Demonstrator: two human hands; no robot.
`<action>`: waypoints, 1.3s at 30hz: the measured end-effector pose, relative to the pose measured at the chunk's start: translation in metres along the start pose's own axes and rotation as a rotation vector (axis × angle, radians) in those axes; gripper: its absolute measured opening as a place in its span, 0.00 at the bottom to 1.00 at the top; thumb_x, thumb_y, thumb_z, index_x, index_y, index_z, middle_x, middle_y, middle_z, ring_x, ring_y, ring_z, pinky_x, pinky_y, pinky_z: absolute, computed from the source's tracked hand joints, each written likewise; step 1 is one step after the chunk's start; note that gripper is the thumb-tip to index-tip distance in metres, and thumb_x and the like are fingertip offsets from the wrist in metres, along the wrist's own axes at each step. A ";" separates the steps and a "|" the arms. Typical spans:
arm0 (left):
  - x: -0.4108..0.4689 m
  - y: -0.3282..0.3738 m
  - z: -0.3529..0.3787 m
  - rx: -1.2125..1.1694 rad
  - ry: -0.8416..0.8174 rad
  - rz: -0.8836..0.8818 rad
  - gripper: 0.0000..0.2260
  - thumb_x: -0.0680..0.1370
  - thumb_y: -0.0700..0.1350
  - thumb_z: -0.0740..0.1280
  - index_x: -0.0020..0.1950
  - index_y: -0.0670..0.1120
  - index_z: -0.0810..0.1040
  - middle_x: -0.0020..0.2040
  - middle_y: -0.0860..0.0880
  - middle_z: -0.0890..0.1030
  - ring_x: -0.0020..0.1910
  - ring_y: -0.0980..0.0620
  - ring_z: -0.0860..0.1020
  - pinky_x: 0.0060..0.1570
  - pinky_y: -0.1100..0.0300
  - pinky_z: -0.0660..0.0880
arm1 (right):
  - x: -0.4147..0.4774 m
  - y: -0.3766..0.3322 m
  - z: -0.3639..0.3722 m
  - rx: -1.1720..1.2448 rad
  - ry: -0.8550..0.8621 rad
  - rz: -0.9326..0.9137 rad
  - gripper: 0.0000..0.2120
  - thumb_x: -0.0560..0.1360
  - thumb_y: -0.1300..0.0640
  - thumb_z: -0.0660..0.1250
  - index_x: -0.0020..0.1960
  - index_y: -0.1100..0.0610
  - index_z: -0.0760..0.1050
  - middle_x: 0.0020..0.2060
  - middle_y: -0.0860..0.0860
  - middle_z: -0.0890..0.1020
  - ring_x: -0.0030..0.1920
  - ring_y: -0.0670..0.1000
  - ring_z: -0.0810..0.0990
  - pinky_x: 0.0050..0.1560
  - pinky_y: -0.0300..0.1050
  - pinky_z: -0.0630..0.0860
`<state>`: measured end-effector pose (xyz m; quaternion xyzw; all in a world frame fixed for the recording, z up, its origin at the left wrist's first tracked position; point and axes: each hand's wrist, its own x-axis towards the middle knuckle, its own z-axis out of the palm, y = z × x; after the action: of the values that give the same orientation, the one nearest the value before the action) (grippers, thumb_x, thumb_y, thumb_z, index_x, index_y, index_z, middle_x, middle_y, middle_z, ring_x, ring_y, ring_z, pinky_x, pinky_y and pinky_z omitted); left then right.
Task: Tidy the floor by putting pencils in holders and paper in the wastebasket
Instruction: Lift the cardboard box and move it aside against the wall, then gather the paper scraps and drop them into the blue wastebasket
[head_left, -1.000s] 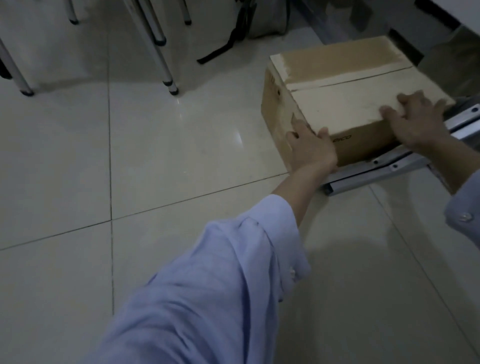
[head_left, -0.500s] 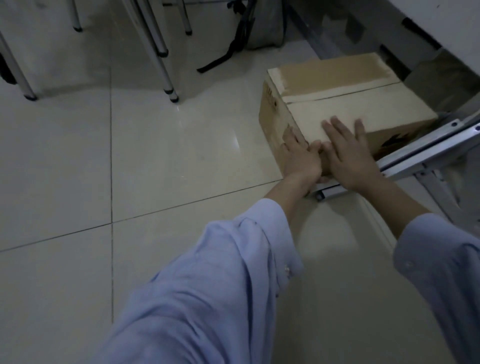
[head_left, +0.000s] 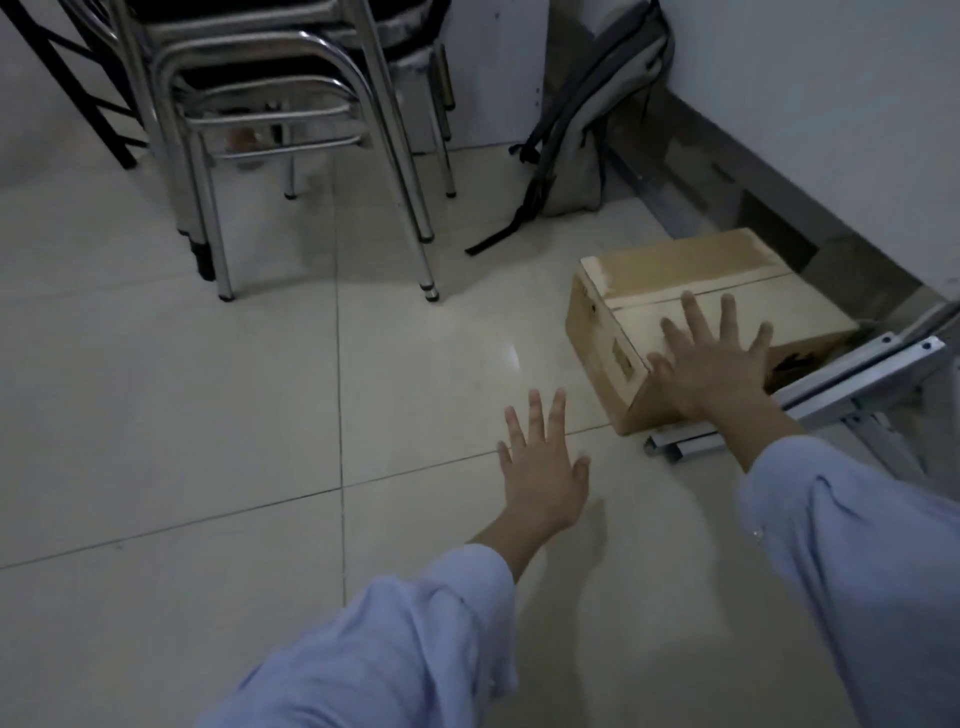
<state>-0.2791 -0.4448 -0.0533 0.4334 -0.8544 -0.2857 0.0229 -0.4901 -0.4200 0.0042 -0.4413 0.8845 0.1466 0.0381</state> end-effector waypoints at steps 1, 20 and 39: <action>-0.008 -0.006 -0.010 0.053 0.016 0.015 0.35 0.80 0.56 0.56 0.75 0.56 0.33 0.78 0.50 0.35 0.76 0.40 0.37 0.73 0.39 0.48 | -0.013 -0.008 -0.001 0.020 0.028 -0.024 0.29 0.79 0.38 0.41 0.77 0.44 0.39 0.77 0.49 0.34 0.75 0.61 0.32 0.71 0.71 0.41; -0.207 -0.025 -0.077 0.435 -0.137 0.155 0.35 0.78 0.61 0.57 0.78 0.50 0.43 0.79 0.49 0.45 0.76 0.40 0.36 0.72 0.37 0.42 | -0.289 -0.071 -0.006 0.410 -0.057 -0.051 0.28 0.81 0.43 0.50 0.77 0.47 0.45 0.78 0.51 0.40 0.76 0.61 0.38 0.72 0.68 0.51; -0.450 0.006 -0.075 0.645 -0.150 0.562 0.16 0.80 0.52 0.57 0.58 0.42 0.73 0.56 0.42 0.77 0.54 0.41 0.75 0.48 0.51 0.74 | -0.624 0.040 0.060 0.521 0.051 0.275 0.31 0.75 0.49 0.65 0.73 0.51 0.57 0.72 0.58 0.58 0.69 0.64 0.57 0.59 0.59 0.70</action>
<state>0.0184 -0.1376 0.1064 0.1470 -0.9840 -0.0177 -0.0990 -0.1467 0.1004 0.0783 -0.2961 0.9445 -0.0930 0.1078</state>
